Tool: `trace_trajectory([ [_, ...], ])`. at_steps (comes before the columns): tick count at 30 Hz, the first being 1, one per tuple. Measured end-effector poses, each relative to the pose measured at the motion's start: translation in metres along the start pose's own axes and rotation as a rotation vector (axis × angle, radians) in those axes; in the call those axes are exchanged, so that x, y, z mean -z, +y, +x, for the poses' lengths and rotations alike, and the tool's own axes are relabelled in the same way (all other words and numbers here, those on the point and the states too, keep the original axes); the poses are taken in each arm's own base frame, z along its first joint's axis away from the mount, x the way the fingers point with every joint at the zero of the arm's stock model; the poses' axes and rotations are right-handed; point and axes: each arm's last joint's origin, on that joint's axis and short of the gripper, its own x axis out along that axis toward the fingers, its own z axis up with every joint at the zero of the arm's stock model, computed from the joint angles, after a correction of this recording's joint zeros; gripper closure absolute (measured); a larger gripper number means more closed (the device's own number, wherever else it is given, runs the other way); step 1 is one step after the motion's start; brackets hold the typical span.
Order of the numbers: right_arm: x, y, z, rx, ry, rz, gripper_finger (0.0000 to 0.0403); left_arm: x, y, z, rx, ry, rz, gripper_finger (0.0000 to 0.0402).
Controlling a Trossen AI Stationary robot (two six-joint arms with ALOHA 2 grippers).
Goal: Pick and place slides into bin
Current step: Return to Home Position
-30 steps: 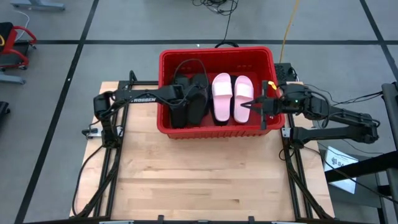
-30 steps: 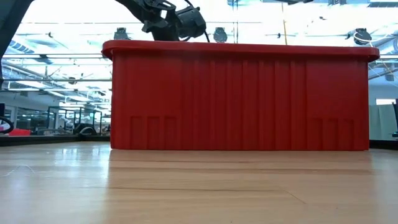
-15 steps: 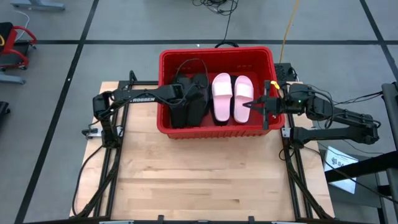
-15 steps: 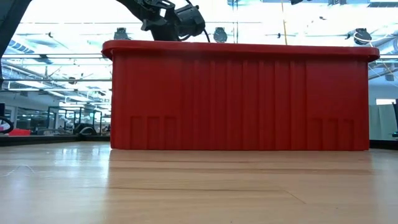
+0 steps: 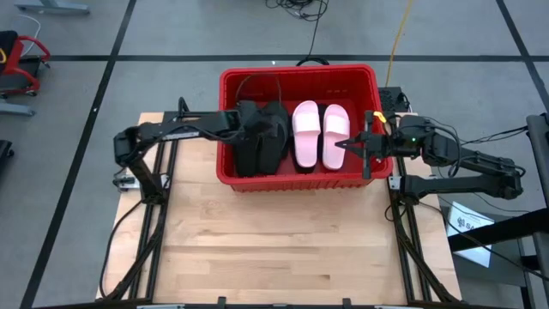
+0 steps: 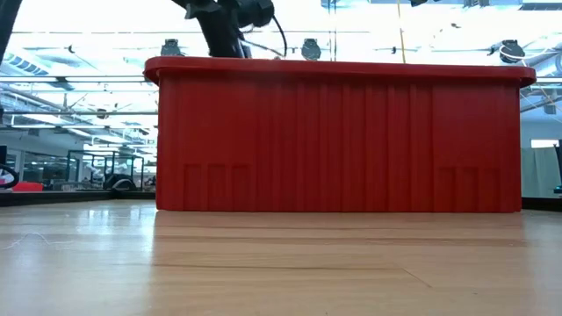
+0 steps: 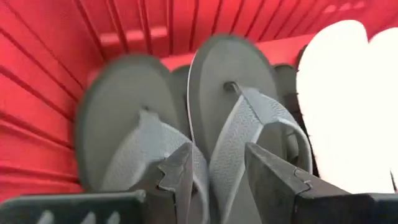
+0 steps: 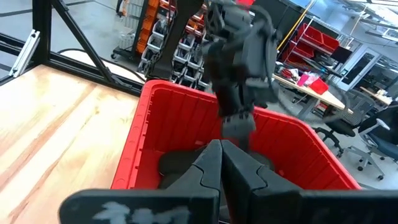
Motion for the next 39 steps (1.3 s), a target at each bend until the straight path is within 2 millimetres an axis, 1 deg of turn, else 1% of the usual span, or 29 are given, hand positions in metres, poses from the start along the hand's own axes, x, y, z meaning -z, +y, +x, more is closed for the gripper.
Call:
trace_trajectory([
  [3,-0.001,0.000,-0.002,0.001,-0.008,0.006,0.0403,-0.012,0.005,-0.020,0.048,-0.037,0.108,0.0263],
  [6,-0.002,0.000,-0.006,0.001,-0.018,0.026,0.0403,-0.024,0.013,-0.049,0.113,-0.083,0.184,0.0281],
  [9,-0.002,0.003,-0.013,-0.045,-0.036,0.034,0.0403,-0.034,0.023,-0.081,0.177,-0.141,0.254,0.0317],
  [13,-0.001,0.008,-0.024,-0.136,-0.043,0.099,0.0403,-0.038,0.034,-0.122,0.266,-0.218,0.460,0.0380],
  [14,0.000,0.009,-0.027,-0.157,-0.038,0.120,0.0403,-0.038,0.036,-0.131,0.282,-0.238,0.500,0.0390],
  [15,0.001,0.010,-0.029,-0.169,-0.027,0.139,0.0403,-0.038,0.039,-0.139,0.296,-0.256,0.531,0.0395],
  [19,0.004,0.015,-0.039,-0.252,-0.013,0.195,0.0403,-0.040,0.055,-0.163,0.330,-0.290,0.616,0.0389],
  [22,0.004,0.018,-0.046,-0.299,-0.040,0.217,0.0403,-0.037,0.070,-0.174,0.398,-0.292,0.658,0.0397],
  [24,0.009,0.021,-0.050,-0.321,-0.055,0.217,0.0403,-0.031,0.081,-0.176,0.446,-0.287,0.670,0.0399],
  [27,0.018,0.027,-0.055,-0.347,-0.106,0.246,0.0403,-0.016,0.101,-0.175,0.508,-0.296,0.654,0.0395],
  [29,0.022,0.031,-0.058,-0.395,-0.155,0.275,0.0403,-0.007,0.115,-0.177,0.552,-0.321,0.635,0.0399],
  [32,0.029,0.038,-0.064,-0.460,-0.211,0.270,0.0403,0.005,0.136,-0.181,0.631,-0.359,0.614,0.0398],
  [39,0.048,0.049,-0.081,-0.449,-0.276,0.243,0.0403,0.032,0.182,-0.188,0.763,-0.445,0.566,0.0398],
])
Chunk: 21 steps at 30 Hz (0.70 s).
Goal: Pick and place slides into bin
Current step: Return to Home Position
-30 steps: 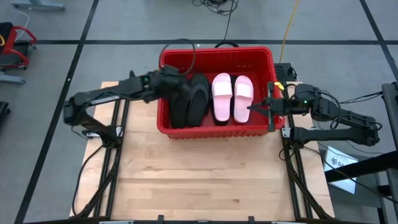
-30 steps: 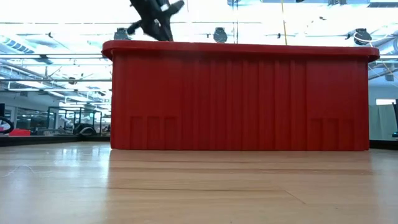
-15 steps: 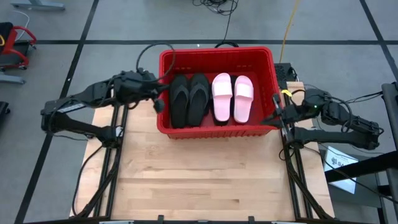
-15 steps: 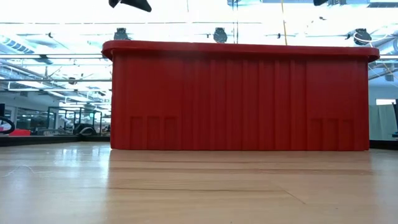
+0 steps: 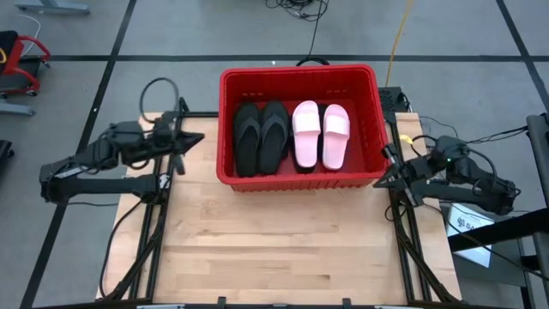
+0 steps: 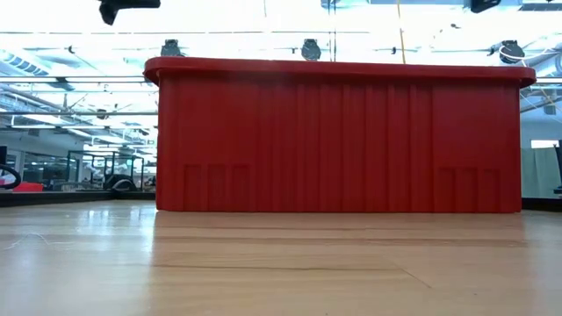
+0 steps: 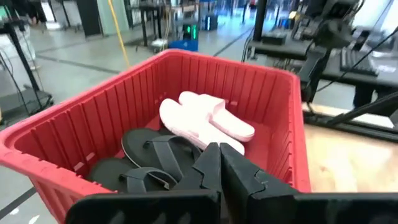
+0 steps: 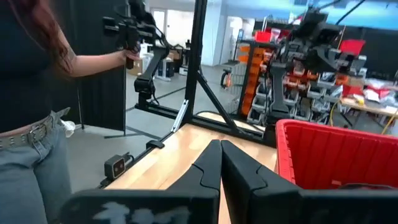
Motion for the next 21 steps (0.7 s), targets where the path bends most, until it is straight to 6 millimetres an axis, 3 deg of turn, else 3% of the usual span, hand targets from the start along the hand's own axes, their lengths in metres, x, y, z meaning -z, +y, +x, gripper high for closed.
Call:
trace_trajectory([
  [11,0.025,0.021,-0.022,-0.069,-0.107,-0.020,0.0403,0.046,0.009,-0.044,0.030,-0.142,-0.047,0.0395],
  [21,0.028,0.022,-0.020,-0.144,-0.110,-0.014,0.0403,0.079,0.013,-0.071,0.098,-0.274,-0.044,0.0396],
])
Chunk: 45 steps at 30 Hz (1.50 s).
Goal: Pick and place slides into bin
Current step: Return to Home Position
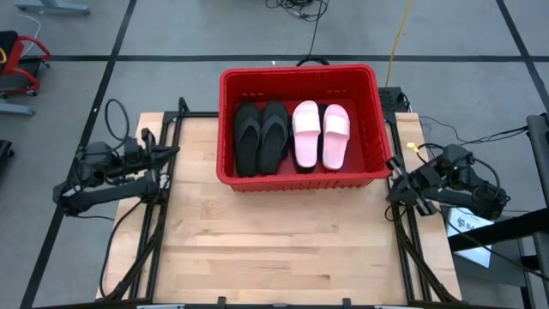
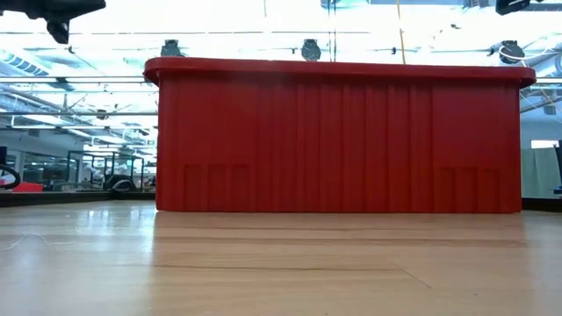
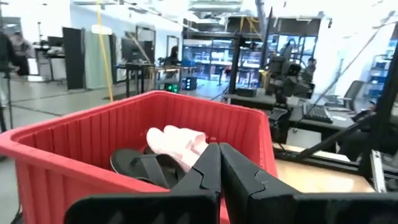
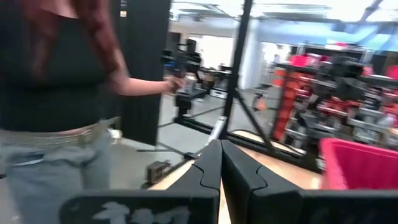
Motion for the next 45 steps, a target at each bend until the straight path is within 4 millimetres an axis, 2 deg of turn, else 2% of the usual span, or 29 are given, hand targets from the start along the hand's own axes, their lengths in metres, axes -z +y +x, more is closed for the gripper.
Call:
trace_trajectory([
  [6,0.005,0.000,0.002,-0.055,-0.020,-0.005,0.0403,0.007,-0.001,0.003,0.054,0.036,0.027,0.0395],
  [16,0.053,-0.011,0.018,-0.218,-0.076,0.079,0.0403,0.031,-0.005,0.014,0.215,0.115,-0.005,0.0396],
  [23,0.079,-0.010,0.021,-0.353,-0.130,0.118,0.0403,0.048,-0.006,0.022,0.259,0.152,-0.011,0.0393],
  [27,0.073,-0.007,0.019,-0.397,-0.177,0.072,0.0403,0.060,-0.007,0.029,0.331,0.144,0.002,0.0399],
  [34,0.075,-0.007,0.019,-0.424,-0.152,0.104,0.0403,0.081,-0.009,0.040,0.434,0.099,-0.005,0.0394],
  [42,0.075,-0.007,0.019,-0.421,-0.157,0.080,0.0403,0.120,-0.009,0.052,0.524,0.041,-0.009,0.0393],
  [45,0.075,-0.007,0.019,-0.421,-0.153,0.085,0.0403,0.128,-0.010,0.053,0.561,0.047,-0.008,0.0398],
])
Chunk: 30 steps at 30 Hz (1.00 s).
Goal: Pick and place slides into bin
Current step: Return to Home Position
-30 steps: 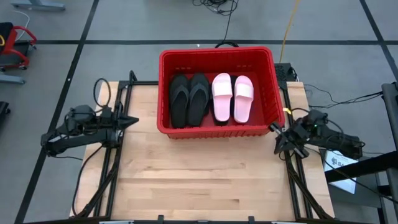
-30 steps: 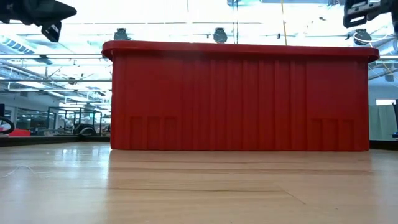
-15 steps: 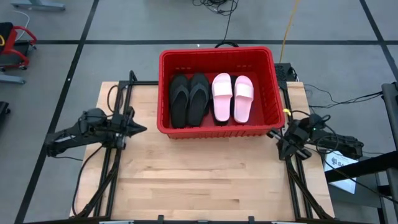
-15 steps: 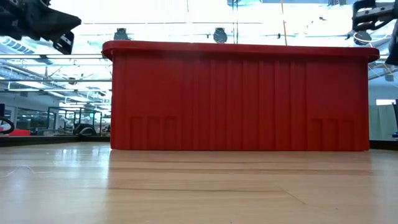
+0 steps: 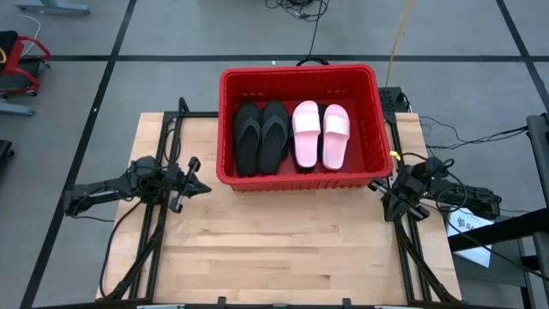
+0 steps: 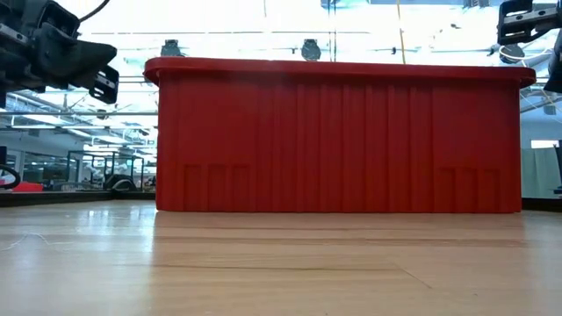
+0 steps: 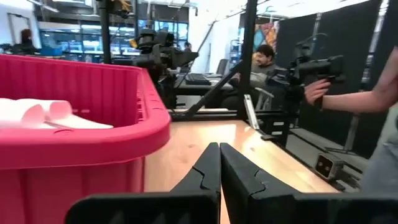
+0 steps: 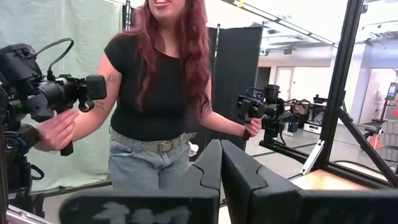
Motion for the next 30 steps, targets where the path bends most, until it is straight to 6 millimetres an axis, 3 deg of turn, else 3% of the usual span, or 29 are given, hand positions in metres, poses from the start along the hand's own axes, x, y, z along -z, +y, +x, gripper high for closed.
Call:
trace_trajectory([
  [12,0.0004,-0.0001,0.0000,0.001,0.001,0.003,0.0403,-0.0024,0.0015,0.0001,-0.055,-0.028,-0.045,0.0381],
  [22,0.0006,-0.0002,0.0000,0.001,0.001,0.004,0.0403,-0.0025,0.0040,-0.0002,-0.141,-0.037,-0.048,0.0400],
  [30,0.0006,-0.0002,0.0000,0.002,0.001,0.004,0.0403,-0.0025,0.0041,-0.0002,-0.142,-0.037,-0.048,0.0379],
])
